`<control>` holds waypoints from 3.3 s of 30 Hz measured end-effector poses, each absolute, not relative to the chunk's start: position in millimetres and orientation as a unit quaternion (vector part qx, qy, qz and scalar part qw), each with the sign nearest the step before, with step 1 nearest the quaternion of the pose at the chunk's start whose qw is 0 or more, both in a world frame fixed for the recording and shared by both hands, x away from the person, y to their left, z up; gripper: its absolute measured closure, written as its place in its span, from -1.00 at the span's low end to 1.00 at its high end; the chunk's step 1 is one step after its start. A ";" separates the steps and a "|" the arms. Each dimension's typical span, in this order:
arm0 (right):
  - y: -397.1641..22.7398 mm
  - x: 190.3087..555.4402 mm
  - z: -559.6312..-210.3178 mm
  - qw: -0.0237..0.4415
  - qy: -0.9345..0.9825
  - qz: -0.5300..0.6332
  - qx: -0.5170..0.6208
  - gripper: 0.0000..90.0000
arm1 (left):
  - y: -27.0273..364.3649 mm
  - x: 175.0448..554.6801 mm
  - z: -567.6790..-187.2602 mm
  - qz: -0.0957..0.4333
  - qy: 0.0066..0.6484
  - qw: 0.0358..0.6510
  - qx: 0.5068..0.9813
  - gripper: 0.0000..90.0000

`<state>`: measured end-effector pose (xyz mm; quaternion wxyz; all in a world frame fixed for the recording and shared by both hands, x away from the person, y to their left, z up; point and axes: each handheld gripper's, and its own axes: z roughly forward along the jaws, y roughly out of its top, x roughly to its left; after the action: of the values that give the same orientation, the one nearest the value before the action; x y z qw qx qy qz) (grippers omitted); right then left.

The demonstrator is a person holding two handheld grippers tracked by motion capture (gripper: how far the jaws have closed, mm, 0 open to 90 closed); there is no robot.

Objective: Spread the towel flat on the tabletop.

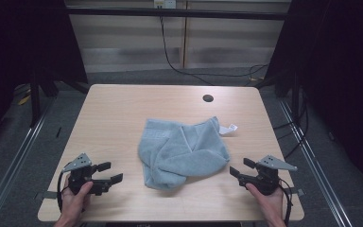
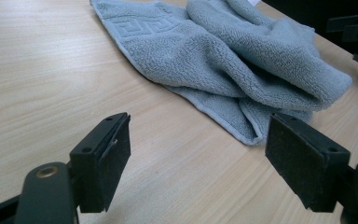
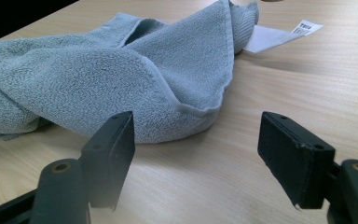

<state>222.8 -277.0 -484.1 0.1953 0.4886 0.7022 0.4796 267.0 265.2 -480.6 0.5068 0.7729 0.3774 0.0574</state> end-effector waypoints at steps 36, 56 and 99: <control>-191.4 314.3 -462.4 0.090 0.793 0.452 0.398 -0.29 | 158.1 324.1 -494.2 0.040 0.303 0.447 0.841 -0.03; -163.6 296.6 -502.3 0.034 0.836 0.415 0.357 0.36 | 181.0 277.5 -495.8 -0.013 0.279 0.429 0.859 0.47; -172.8 321.5 -506.7 0.085 0.813 0.403 0.412 -0.27 | 219.2 303.4 -483.0 0.044 0.346 0.461 0.816 0.02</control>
<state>321.5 -172.8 -506.7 0.0852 0.4122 0.8127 0.4028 303.4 219.2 -483.0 0.4609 0.8163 0.3455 0.0435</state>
